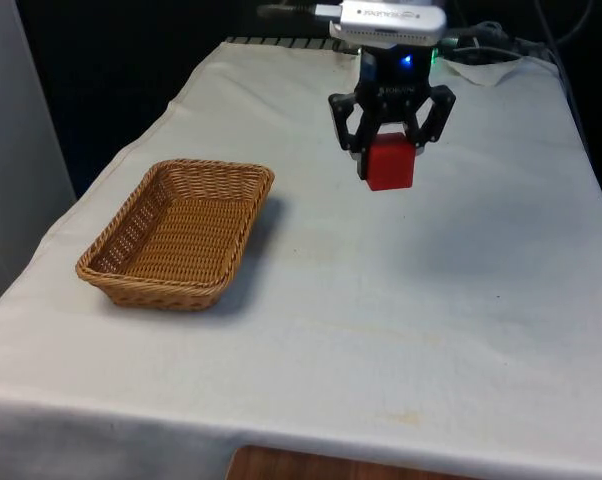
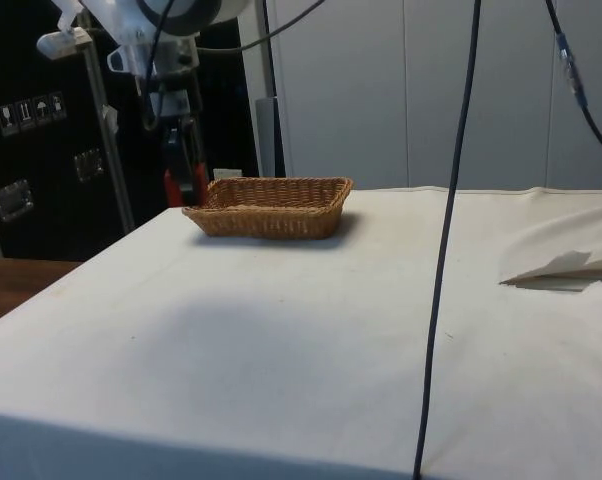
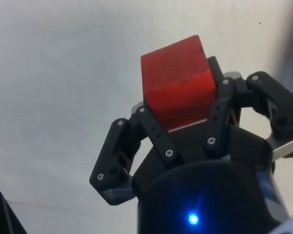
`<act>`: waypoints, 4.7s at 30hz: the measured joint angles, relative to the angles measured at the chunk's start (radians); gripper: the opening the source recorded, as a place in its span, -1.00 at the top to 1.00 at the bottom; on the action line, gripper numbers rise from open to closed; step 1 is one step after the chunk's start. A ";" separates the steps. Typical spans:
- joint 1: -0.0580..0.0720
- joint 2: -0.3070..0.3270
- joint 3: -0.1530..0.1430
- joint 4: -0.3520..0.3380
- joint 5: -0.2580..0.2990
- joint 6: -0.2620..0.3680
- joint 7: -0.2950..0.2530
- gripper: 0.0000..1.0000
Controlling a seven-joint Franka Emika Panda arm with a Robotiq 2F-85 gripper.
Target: Pick up the cube and place it into the basket.
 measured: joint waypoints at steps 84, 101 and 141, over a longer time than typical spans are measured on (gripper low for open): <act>-0.051 -0.003 -0.250 -0.041 0.255 -0.014 -0.266 1.00; -0.068 0.062 -0.314 0.033 0.307 -0.057 -0.312 1.00; -0.075 0.176 -0.381 0.149 0.320 -0.121 -0.288 1.00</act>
